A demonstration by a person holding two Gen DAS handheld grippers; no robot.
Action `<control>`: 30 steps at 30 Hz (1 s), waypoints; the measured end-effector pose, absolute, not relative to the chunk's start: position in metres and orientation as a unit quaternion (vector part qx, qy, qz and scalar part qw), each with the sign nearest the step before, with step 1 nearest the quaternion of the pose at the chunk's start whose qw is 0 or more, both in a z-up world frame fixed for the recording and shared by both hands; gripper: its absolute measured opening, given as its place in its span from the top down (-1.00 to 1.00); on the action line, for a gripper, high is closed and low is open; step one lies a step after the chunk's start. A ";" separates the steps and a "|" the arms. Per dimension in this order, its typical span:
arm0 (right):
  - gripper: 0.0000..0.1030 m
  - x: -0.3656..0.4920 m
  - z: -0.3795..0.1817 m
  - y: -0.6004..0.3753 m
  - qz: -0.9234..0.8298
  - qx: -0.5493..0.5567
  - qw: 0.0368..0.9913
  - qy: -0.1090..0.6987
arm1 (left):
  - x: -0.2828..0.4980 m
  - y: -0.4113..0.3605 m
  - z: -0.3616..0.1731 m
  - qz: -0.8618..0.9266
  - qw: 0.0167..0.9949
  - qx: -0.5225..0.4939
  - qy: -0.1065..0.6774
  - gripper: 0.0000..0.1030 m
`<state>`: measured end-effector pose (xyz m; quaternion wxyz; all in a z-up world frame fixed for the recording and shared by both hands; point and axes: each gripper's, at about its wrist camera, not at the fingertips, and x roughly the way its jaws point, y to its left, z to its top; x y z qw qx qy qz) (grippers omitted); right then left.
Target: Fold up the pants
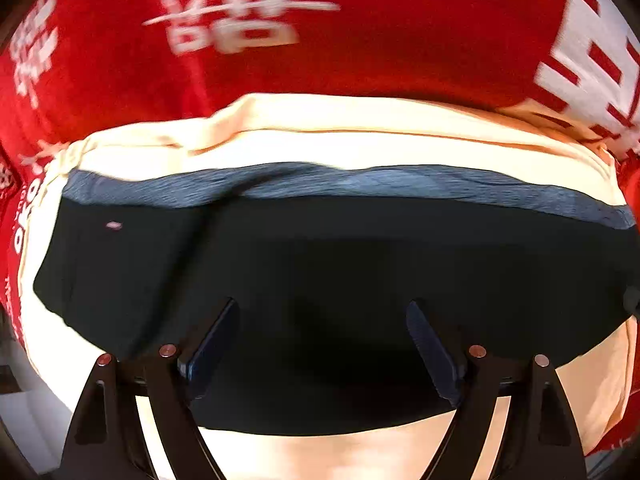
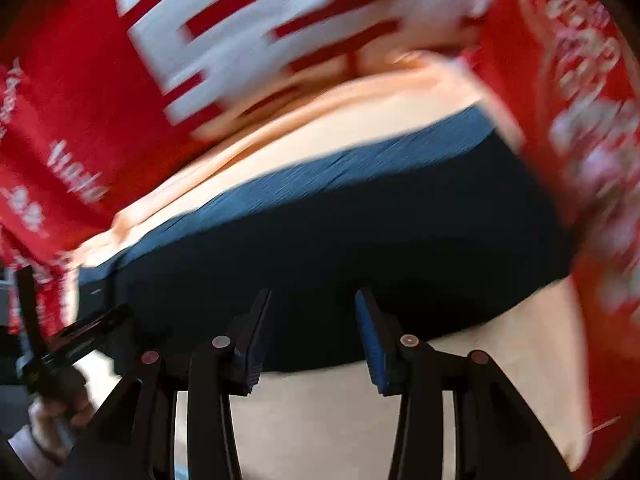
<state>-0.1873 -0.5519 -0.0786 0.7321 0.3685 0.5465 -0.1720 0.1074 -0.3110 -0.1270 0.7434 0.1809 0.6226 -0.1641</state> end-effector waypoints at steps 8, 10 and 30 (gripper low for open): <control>0.12 -0.138 -0.100 -0.418 -0.062 0.467 0.707 0.527 | 0.149 -0.208 -0.123 -0.151 0.746 0.171 0.625 -0.68; 0.12 -0.125 -0.108 -0.372 -0.040 0.491 0.688 0.533 | 0.167 -0.178 -0.123 -0.145 0.751 0.170 0.622 -0.68; 0.82 -0.066 -0.135 -0.274 -0.044 0.547 0.664 0.508 | 0.234 -0.073 -0.168 -0.114 0.770 0.184 0.600 -0.68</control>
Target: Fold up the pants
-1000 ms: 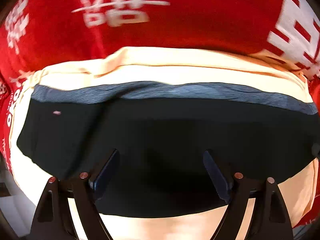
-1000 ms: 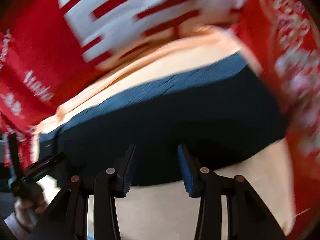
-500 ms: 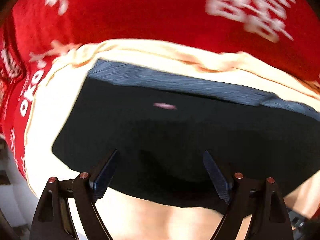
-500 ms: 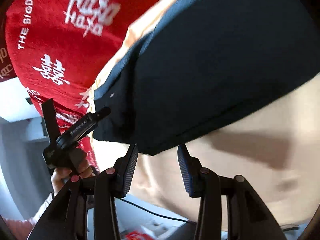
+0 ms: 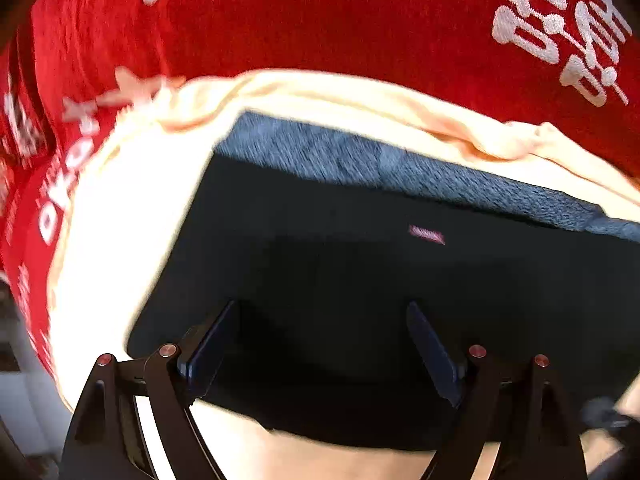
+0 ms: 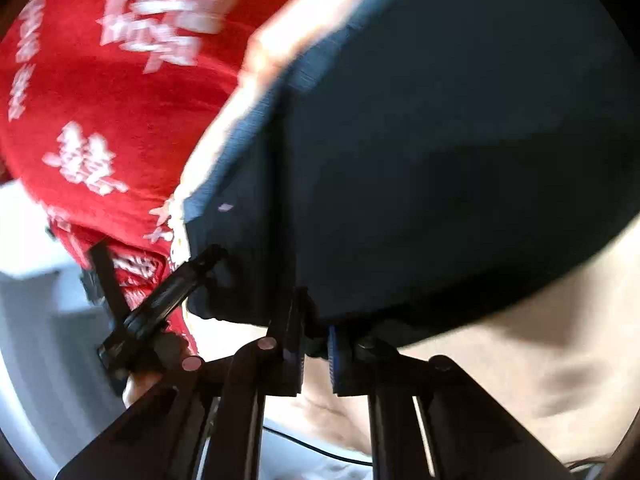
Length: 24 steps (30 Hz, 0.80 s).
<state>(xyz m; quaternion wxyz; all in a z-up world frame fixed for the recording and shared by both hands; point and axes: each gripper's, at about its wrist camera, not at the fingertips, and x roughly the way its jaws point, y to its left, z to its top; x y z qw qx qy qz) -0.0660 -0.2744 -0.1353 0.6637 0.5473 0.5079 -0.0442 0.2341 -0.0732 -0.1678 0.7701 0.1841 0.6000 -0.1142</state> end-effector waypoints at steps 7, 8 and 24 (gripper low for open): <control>0.82 -0.105 -0.154 -0.252 -0.083 0.509 0.646 0.563 | 0.246 -0.036 -0.189 -0.102 0.773 0.185 0.598 -0.91; 0.81 -0.110 -0.152 -0.253 -0.081 0.518 0.642 0.560 | 0.246 -0.036 -0.188 -0.099 0.771 0.186 0.601 -0.91; 0.68 -0.173 -0.135 -0.409 -0.217 0.575 0.617 0.491 | 0.164 -0.173 -0.171 -0.209 0.750 0.233 0.583 -0.90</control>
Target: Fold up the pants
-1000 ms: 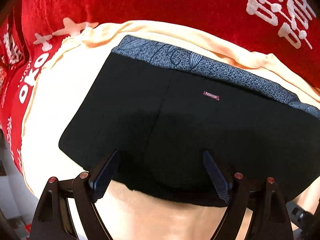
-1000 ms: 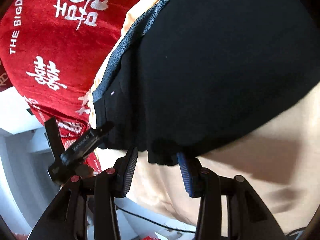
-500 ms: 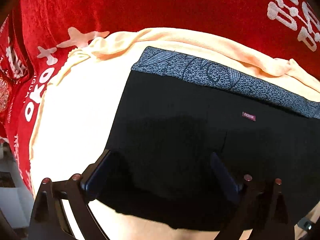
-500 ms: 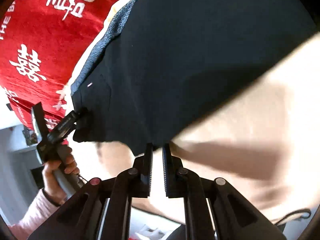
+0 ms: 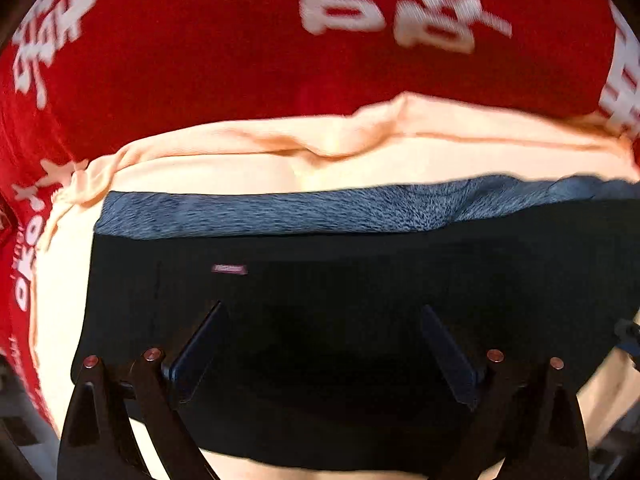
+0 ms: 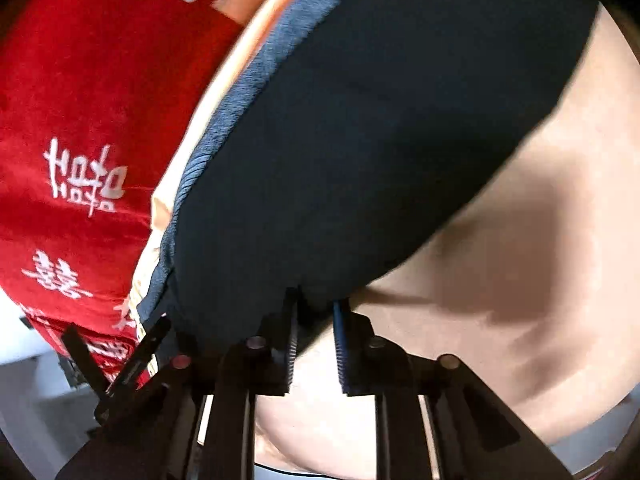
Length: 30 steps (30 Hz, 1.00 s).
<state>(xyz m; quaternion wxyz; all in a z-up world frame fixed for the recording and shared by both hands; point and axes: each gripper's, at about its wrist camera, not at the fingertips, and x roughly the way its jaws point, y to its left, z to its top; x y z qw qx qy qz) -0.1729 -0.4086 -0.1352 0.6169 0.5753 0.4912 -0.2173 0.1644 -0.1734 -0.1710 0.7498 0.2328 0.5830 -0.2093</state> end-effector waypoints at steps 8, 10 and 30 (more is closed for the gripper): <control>0.48 -0.173 -0.084 -0.414 -0.188 0.476 0.664 0.545 | 0.179 -0.142 -0.167 -0.175 0.742 0.205 0.614 -0.90; 0.48 -0.141 -0.070 -0.421 -0.161 0.435 0.698 0.545 | 0.182 -0.155 -0.162 -0.197 0.739 0.181 0.619 -0.90; 0.54 -0.019 -0.122 -0.496 -0.228 0.282 0.721 0.591 | 0.232 -0.186 -0.205 -0.148 0.768 0.166 0.601 -0.90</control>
